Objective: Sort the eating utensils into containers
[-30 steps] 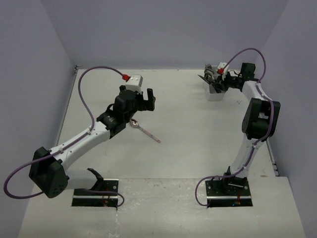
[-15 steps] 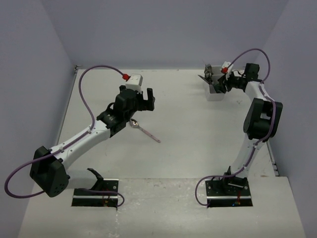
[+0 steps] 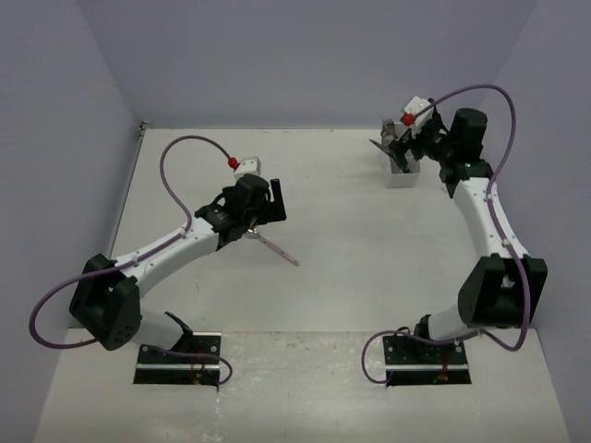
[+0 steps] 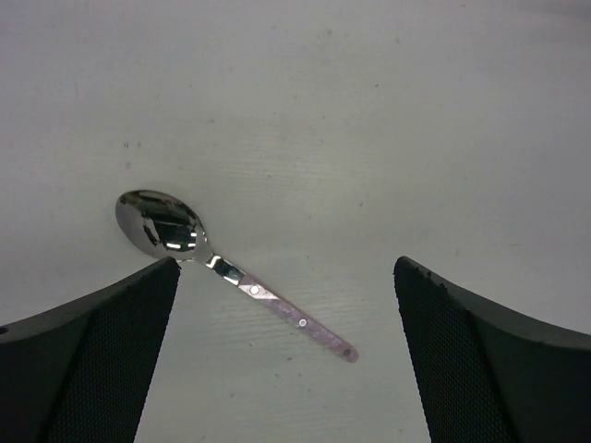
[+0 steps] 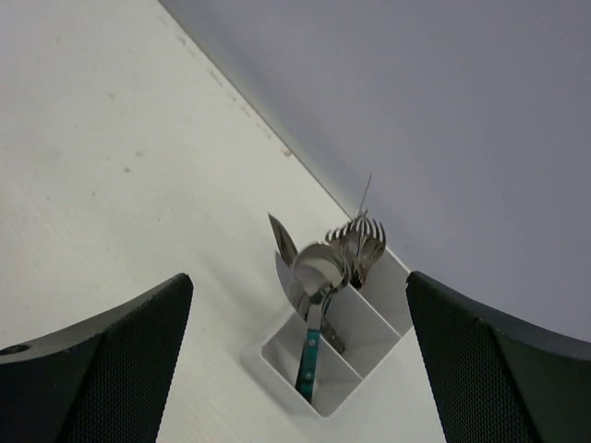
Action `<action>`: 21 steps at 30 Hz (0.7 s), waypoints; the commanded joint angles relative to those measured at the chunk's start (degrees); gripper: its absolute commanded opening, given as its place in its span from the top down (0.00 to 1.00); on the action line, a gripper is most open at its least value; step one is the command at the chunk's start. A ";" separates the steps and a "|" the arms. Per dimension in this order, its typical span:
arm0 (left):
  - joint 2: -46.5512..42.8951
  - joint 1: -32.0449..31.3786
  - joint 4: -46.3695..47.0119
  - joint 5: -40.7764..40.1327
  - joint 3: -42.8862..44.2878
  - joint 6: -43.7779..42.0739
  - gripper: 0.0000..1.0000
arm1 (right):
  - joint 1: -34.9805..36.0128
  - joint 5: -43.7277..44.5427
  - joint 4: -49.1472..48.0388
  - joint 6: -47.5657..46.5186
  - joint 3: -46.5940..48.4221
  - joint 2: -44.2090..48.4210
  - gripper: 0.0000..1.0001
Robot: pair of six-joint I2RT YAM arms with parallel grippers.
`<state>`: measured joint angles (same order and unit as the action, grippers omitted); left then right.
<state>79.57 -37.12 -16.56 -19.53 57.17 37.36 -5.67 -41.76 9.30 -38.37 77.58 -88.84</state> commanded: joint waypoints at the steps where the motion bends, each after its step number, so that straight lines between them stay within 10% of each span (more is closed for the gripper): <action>1: 3.90 0.39 -6.19 1.07 -1.18 10.61 0.00 | 7.32 19.83 -14.08 11.01 -7.78 8.64 0.01; 7: 10.25 0.12 -5.86 3.62 -2.06 16.42 0.00 | 10.50 27.95 -27.66 36.68 -25.62 24.55 0.01; 21: 21.14 0.12 -11.29 -8.23 0.05 28.19 0.19 | 13.93 31.38 -19.14 40.48 -31.70 35.31 0.01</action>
<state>98.48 -37.21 -23.42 -22.26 56.64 60.18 7.62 -12.60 -10.33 0.08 44.66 -54.39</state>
